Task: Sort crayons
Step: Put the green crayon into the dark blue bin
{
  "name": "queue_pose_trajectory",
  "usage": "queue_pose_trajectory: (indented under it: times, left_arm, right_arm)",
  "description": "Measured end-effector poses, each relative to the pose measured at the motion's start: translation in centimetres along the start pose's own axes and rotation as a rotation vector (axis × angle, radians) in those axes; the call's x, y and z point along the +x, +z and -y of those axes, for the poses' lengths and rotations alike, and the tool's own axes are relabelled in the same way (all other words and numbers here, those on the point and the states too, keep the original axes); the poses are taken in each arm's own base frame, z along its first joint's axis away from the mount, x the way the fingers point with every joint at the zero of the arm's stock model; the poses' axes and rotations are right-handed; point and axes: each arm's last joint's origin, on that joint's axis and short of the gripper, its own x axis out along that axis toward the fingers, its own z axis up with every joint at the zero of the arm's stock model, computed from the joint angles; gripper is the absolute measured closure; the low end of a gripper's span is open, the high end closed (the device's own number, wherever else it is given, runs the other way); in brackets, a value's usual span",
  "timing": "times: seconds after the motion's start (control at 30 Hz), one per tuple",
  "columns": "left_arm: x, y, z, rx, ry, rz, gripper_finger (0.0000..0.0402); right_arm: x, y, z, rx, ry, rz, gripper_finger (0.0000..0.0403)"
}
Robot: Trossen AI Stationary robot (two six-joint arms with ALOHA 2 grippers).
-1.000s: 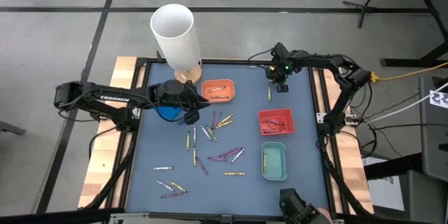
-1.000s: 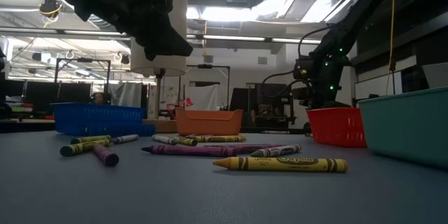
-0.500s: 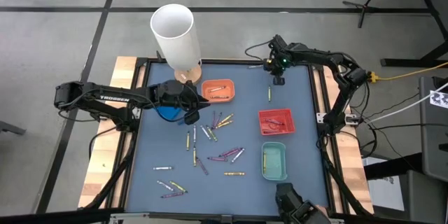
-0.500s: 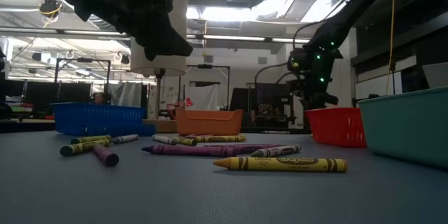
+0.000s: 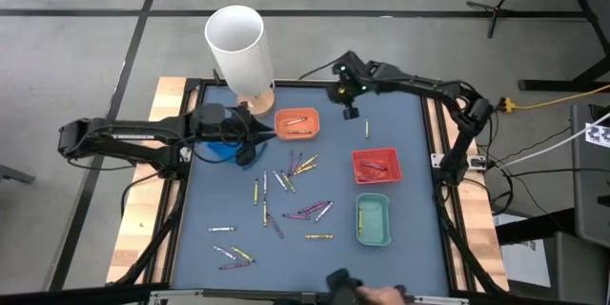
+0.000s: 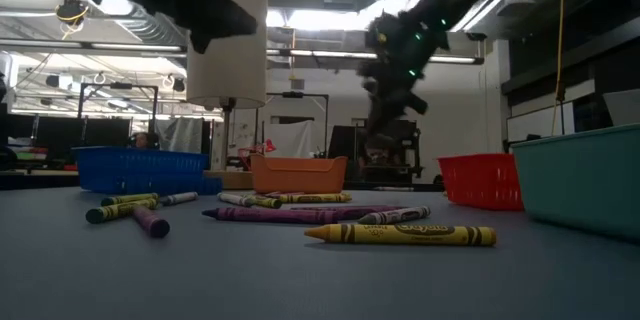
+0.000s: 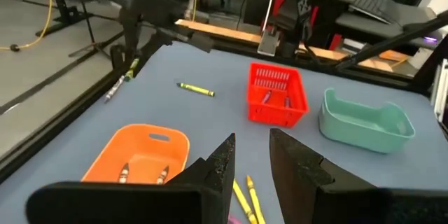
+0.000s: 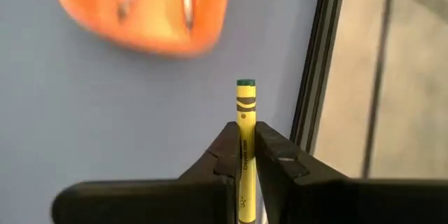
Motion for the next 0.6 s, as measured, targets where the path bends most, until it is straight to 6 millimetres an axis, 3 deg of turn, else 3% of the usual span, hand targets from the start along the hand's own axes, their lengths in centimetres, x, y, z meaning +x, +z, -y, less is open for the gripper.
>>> queue_pose_trajectory:
  times: [0.3, 0.6]
  left_arm:
    - [-1.7, 0.0, 0.8, 0.008, -0.034, -0.024, 0.0328]
    - [-2.1, 0.1, 1.5, 0.019, -0.072, -0.011, 0.0328]
  right_arm:
    - [0.8, 8.2, -1.8, -0.185, -0.222, 0.342, 0.0372]
    - [4.6, 12.5, -4.0, -0.271, -0.388, 0.593, 0.0372]
